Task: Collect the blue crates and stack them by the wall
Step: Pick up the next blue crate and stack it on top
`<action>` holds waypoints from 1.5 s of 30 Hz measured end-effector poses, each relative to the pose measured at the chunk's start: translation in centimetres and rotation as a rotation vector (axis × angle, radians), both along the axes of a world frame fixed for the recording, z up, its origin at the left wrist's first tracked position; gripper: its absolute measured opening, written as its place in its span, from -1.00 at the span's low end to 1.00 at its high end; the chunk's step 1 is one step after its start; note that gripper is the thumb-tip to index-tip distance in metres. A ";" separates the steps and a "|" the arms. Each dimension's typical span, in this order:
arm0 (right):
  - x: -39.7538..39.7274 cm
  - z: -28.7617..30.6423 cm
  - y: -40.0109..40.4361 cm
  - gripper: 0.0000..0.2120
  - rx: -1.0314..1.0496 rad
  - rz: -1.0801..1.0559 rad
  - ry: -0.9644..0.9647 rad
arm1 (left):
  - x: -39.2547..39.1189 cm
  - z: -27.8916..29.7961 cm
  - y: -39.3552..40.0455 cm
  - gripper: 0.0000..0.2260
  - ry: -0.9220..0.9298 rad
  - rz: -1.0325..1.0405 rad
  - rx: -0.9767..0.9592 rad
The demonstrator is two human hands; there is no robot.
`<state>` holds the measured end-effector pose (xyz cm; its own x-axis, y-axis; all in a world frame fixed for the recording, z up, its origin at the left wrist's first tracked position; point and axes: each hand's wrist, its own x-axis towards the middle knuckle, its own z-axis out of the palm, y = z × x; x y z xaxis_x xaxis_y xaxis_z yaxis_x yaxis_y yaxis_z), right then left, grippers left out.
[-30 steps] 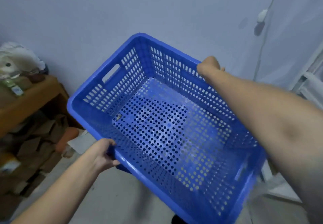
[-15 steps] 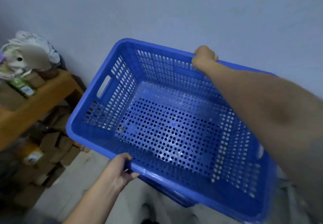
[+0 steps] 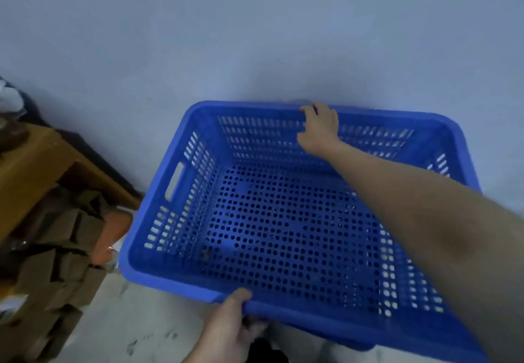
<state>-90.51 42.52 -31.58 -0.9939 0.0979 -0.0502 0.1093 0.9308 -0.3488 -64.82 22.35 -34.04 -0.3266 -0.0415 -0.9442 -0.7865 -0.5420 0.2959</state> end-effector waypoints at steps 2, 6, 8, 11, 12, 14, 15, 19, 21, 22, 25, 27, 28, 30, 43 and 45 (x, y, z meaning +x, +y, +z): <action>1.9 -0.9 0.0 -0.46 -0.048 -0.019 -0.034 | -0.4 0.2 -0.8 -0.79 -0.025 -0.110 0.005; 7.3 -1.3 1.0 -0.50 -0.102 -0.093 -0.138 | -1.1 0.4 -2.6 -0.66 -0.031 -0.424 0.030; 10.4 -1.4 2.1 -0.52 -0.063 -0.117 -0.157 | -1.4 0.4 -3.2 -0.71 0.063 -0.473 -0.005; 15.0 -1.4 4.7 -0.52 0.023 -0.199 -0.171 | -1.2 1.1 -3.2 -0.72 0.168 -0.503 -0.052; 16.3 -1.4 5.8 -0.52 0.051 -0.234 -0.173 | -1.2 1.3 -3.2 -0.72 0.171 -0.510 -0.055; 19.3 -1.3 8.0 -0.52 0.089 -0.314 -0.153 | -0.4 2.3 -3.4 -0.71 0.186 -0.546 -0.055; 20.6 -1.3 9.2 -0.52 0.102 -0.354 -0.136 | 0.0 2.9 -3.8 -0.70 0.208 -0.595 -0.062; 24.9 -1.4 12.5 -0.54 0.159 -0.446 -0.100 | 0.1 4.9 -6.0 -0.82 0.517 -0.776 -0.414; 27.0 -1.7 13.0 -0.59 0.145 -0.465 -0.106 | -1.5 4.9 -8.1 -0.90 0.785 -0.840 -0.861; 27.8 -1.6 12.9 -0.61 0.132 -0.465 -0.109 | -2.6 4.6 -9.2 -0.93 0.870 -0.896 -1.090; 29.7 -1.6 12.4 -0.59 0.155 -0.463 -0.059 | -5.6 2.8 -12.5 -0.65 0.849 -1.053 -1.471; 30.5 -1.4 12.2 -0.54 0.158 -0.524 -0.024 | -7.3 1.6 -14.1 -0.46 0.708 -1.072 -1.499; 30.9 -1.3 12.1 -0.52 0.132 -0.566 -0.026 | -8.0 1.0 -14.8 -0.43 0.661 -1.055 -1.462; 31.3 -1.1 11.9 -0.48 0.075 -0.655 -0.031 | -9.4 0.1 -15.9 -0.54 0.625 -0.967 -1.349; 30.0 -0.4 10.8 -0.86 -0.405 -1.231 0.150 | -12.1 -0.9 -19.5 -0.78 0.625 -0.809 -1.226; 30.2 -0.4 9.9 -0.89 -0.429 -1.245 0.151 | -12.2 -0.2 -20.1 -0.80 0.631 -0.807 -1.230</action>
